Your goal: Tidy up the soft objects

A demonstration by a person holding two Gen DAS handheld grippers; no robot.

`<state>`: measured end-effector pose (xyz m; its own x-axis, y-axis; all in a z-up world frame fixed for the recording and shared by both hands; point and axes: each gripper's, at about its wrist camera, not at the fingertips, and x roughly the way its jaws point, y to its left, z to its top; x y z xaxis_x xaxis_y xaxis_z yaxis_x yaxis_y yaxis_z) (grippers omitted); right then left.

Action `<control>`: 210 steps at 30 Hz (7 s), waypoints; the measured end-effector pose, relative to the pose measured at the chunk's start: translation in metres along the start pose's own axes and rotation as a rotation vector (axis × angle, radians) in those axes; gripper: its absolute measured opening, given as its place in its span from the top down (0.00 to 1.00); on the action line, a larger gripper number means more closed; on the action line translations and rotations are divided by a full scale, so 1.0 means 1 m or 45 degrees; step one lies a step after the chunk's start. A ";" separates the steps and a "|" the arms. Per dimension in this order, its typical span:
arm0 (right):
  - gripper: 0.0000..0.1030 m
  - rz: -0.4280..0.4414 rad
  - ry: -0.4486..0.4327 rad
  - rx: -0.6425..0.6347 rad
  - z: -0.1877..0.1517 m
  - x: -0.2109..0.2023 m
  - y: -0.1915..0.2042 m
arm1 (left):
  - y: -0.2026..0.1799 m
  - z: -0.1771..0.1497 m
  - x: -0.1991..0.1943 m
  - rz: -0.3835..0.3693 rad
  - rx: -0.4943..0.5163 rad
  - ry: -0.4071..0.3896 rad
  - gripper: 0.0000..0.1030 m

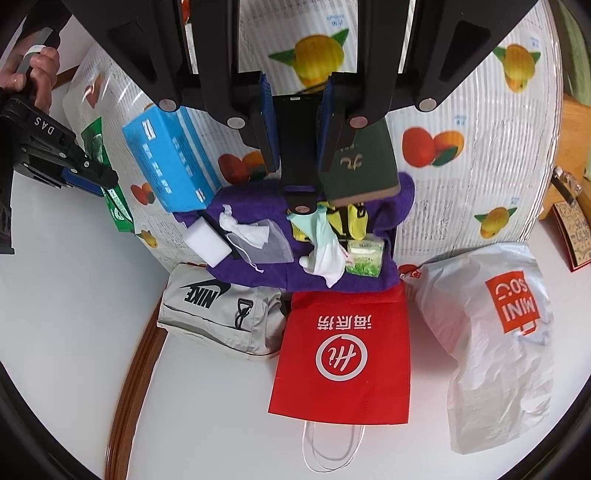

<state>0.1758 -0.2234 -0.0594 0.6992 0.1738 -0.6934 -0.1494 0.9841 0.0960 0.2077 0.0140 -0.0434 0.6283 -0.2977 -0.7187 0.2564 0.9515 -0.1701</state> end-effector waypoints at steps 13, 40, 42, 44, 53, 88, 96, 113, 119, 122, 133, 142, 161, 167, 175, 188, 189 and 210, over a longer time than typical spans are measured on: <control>0.75 0.044 0.018 0.027 0.045 0.045 -0.021 | 0.014 0.044 0.036 -0.016 -0.020 0.006 0.81; 0.75 0.095 0.146 -0.069 0.109 0.164 -0.039 | 0.052 0.094 0.120 0.040 -0.085 0.081 0.81; 0.75 0.105 0.161 -0.083 0.110 0.171 -0.037 | 0.053 0.096 0.126 0.044 -0.091 0.089 0.81; 0.75 0.118 0.183 -0.093 0.111 0.180 -0.035 | 0.055 0.096 0.133 0.050 -0.096 0.102 0.81; 0.75 0.100 0.269 -0.121 0.108 0.210 -0.035 | 0.065 0.097 0.151 0.067 -0.131 0.138 0.81; 0.28 0.021 0.239 -0.123 0.103 0.181 -0.030 | 0.043 0.087 0.115 0.163 -0.099 0.155 0.42; 0.16 0.030 0.131 -0.047 0.093 0.113 -0.030 | 0.012 0.069 0.053 0.228 -0.047 0.059 0.24; 0.11 -0.019 -0.054 0.013 0.008 -0.044 -0.002 | -0.054 -0.009 -0.082 0.239 -0.006 -0.119 0.11; 0.11 -0.022 -0.098 0.031 -0.025 -0.085 0.003 | -0.081 -0.047 -0.117 0.262 0.046 -0.162 0.10; 0.11 -0.049 -0.115 0.023 -0.042 -0.104 0.007 | -0.088 -0.062 -0.134 0.239 0.036 -0.186 0.07; 0.11 -0.066 -0.161 0.049 -0.092 -0.152 0.009 | -0.105 -0.098 -0.165 0.232 0.000 -0.221 0.07; 0.11 -0.037 -0.171 0.043 -0.108 -0.164 0.016 | -0.107 -0.111 -0.178 0.274 -0.005 -0.238 0.07; 0.11 -0.049 -0.193 -0.018 -0.115 -0.174 0.038 | -0.100 -0.121 -0.186 0.288 -0.013 -0.237 0.07; 0.11 -0.050 -0.193 -0.014 -0.113 -0.174 0.038 | -0.099 -0.120 -0.188 0.297 -0.016 -0.238 0.07; 0.11 -0.055 -0.197 -0.007 -0.112 -0.175 0.036 | -0.098 -0.120 -0.188 0.297 -0.012 -0.238 0.07; 0.11 -0.056 -0.207 -0.012 -0.112 -0.179 0.035 | -0.099 -0.120 -0.189 0.297 -0.013 -0.238 0.07; 0.11 -0.057 -0.206 -0.012 -0.112 -0.179 0.034 | -0.099 -0.120 -0.189 0.296 -0.013 -0.237 0.07; 0.11 -0.058 -0.207 -0.016 -0.111 -0.180 0.036 | -0.099 -0.120 -0.190 0.297 -0.011 -0.239 0.07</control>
<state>-0.0328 -0.2237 -0.0106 0.8093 0.1340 -0.5719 -0.1232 0.9907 0.0579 -0.0249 -0.0148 0.0292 0.7944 -0.0792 -0.6022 0.0833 0.9963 -0.0210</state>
